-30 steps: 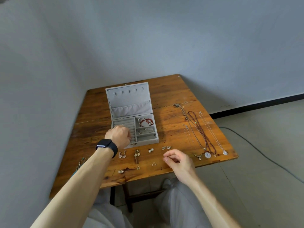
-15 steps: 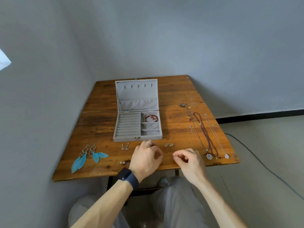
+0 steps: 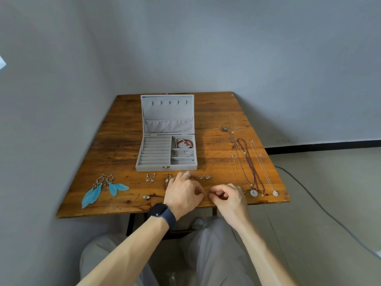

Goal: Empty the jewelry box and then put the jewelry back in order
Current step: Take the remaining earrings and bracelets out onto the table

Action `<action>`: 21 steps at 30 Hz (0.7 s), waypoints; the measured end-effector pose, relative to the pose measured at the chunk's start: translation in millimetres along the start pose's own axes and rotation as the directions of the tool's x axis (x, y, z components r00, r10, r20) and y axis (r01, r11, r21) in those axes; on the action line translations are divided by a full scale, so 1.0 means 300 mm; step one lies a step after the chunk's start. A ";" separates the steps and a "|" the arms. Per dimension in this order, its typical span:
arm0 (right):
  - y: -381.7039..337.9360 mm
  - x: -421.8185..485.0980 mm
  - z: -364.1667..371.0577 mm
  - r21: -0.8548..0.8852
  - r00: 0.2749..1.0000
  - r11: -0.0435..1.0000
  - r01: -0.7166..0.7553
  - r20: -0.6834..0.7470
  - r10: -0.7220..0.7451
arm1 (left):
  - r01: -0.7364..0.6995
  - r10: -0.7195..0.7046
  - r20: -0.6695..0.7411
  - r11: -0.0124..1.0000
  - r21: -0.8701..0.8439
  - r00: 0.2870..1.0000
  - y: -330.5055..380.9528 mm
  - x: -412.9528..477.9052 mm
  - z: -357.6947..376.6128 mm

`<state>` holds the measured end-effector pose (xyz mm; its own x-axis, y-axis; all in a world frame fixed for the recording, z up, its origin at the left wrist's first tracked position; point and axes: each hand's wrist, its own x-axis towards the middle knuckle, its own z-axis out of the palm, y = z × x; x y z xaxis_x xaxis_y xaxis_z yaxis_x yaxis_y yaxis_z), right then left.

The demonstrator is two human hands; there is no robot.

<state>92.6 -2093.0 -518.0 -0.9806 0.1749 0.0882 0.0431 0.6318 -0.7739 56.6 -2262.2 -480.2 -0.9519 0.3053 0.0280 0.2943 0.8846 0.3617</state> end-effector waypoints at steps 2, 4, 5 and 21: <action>0.001 -0.002 0.002 -0.001 1.000 1.000 -0.002 -0.017 0.002 | 0.000 0.000 0.006 1.000 0.005 1.000 0.001 0.002 -0.002; 0.002 -0.003 0.003 -0.012 1.000 1.000 0.001 -0.019 -0.001 | -0.006 0.006 0.009 1.000 0.014 1.000 0.002 0.005 -0.005; 0.001 -0.003 0.003 -0.022 1.000 1.000 0.006 -0.016 -0.006 | -0.011 0.011 0.008 1.000 0.020 1.000 0.004 0.006 -0.006; 0.008 -0.006 0.010 -0.060 0.998 0.997 0.049 -0.033 -0.051 | -0.065 0.067 -0.017 0.991 0.114 0.998 0.002 0.013 0.014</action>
<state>94.0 -2094.1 -522.1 -0.9747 0.1672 0.1485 0.0062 0.6841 -0.7293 53.5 -2259.0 -483.7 -0.9313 0.3578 0.0682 0.3631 0.8975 0.2502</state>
